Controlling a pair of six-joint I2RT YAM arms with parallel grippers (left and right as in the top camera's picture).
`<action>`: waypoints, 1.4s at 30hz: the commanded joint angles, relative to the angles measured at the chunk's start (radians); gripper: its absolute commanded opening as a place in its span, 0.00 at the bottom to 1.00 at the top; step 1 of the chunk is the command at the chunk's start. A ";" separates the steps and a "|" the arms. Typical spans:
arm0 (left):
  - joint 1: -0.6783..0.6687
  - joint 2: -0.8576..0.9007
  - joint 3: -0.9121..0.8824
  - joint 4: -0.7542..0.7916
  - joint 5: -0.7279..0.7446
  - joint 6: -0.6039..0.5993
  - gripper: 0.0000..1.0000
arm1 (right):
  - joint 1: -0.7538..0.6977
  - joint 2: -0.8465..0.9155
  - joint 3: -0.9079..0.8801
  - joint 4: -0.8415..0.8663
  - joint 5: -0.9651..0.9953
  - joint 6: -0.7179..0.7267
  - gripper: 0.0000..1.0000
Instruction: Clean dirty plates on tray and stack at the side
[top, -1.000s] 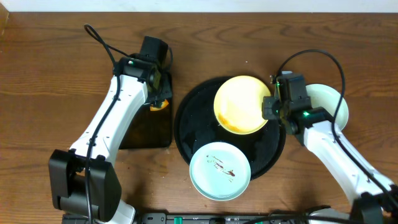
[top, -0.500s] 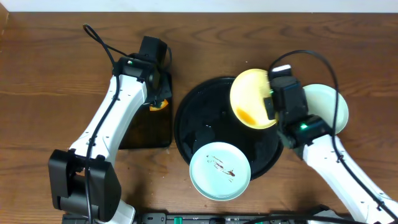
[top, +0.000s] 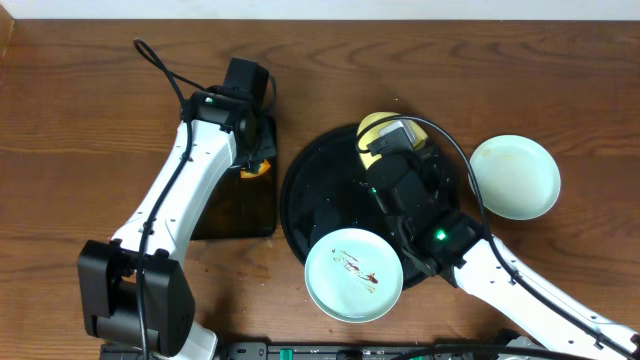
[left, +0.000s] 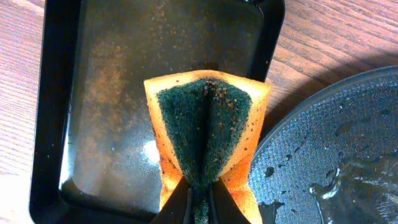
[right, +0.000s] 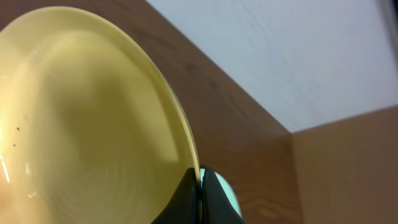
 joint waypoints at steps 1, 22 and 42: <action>0.004 -0.026 -0.002 -0.006 -0.013 -0.001 0.08 | 0.010 -0.014 0.022 0.018 0.102 -0.018 0.01; 0.004 -0.026 -0.002 -0.007 -0.013 -0.001 0.07 | -0.373 -0.042 0.023 -0.179 -0.135 0.411 0.01; 0.004 -0.026 -0.003 -0.008 -0.012 0.098 0.07 | -0.965 -0.005 0.011 -0.325 -0.517 0.556 0.19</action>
